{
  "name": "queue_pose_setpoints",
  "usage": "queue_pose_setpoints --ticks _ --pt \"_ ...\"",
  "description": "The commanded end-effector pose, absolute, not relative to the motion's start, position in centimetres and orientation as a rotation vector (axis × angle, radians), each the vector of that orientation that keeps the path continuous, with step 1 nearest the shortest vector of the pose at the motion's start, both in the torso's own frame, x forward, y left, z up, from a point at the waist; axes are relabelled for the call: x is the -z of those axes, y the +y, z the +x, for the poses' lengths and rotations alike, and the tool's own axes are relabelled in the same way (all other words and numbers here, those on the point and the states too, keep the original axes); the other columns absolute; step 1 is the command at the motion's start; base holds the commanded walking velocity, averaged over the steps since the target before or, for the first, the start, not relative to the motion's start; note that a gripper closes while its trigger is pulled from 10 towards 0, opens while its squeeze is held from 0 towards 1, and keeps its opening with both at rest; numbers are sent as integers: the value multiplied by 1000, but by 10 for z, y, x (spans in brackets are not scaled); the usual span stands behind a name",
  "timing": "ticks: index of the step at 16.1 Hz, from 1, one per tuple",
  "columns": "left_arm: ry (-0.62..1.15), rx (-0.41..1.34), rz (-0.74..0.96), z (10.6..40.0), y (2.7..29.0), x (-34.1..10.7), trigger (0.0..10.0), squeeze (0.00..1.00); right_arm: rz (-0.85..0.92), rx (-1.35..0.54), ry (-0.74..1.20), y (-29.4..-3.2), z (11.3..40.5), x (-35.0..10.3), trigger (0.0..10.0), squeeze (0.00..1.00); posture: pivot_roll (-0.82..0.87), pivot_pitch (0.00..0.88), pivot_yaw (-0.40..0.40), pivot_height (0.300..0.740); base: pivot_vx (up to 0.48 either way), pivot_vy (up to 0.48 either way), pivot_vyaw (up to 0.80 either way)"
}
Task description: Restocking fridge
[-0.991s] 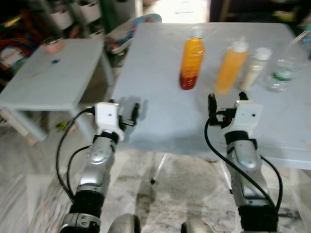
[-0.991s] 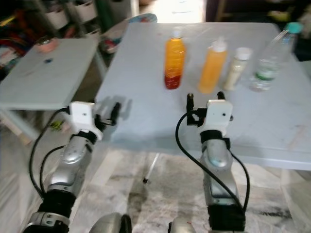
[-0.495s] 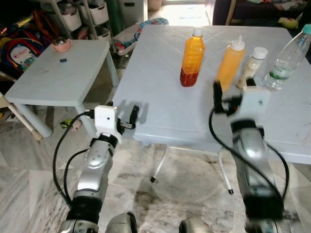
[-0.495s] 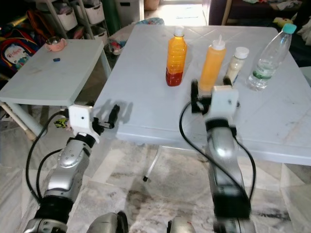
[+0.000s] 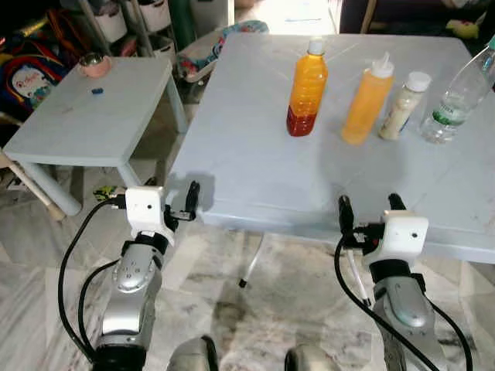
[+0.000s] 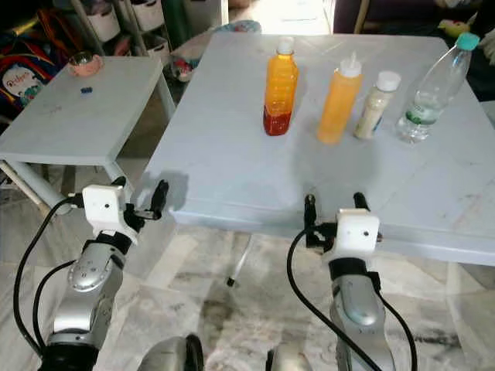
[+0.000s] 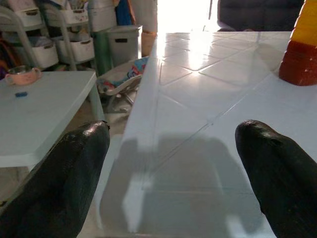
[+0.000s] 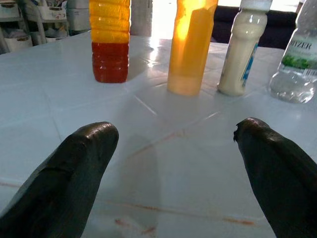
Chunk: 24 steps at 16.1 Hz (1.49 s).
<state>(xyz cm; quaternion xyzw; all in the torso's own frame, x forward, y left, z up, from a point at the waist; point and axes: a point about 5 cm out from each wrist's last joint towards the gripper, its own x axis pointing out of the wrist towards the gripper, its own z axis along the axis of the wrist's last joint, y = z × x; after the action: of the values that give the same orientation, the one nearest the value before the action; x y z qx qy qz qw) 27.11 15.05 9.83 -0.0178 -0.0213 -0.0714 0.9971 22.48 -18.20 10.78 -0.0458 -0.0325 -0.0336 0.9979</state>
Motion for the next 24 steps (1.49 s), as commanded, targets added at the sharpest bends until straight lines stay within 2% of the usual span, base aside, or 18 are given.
queue_pose_setpoints --ticks 1,4,13,18,20,24 --pt "-67 143 -37 273 150 -107 10000 0 -92 60 -95 -179 228 -117 10000 0 -83 58 72 740 386 0 0" --pt "-71 154 -40 274 146 -109 10000 0 -109 65 -122 -181 235 -125 10000 0 -81 52 70 740 409 0 0" --pt "-59 179 -55 273 140 -107 10000 0 -126 36 -91 -178 231 -118 10000 0 -91 58 62 740 383 0 0" --pt "-57 170 -82 272 140 -106 10000 0 -127 16 -92 -176 233 -119 10000 0 -88 62 55 740 155 0 0" --pt "-49 158 -72 272 141 -104 10000 0 -137 -8 -112 -173 238 -124 10000 0 -86 63 56 740 0 0 0" --pt "-45 144 -51 273 144 -104 10000 0 -182 -119 -254 -165 272 -167 10000 0 -80 64 61 740 0 0 0"
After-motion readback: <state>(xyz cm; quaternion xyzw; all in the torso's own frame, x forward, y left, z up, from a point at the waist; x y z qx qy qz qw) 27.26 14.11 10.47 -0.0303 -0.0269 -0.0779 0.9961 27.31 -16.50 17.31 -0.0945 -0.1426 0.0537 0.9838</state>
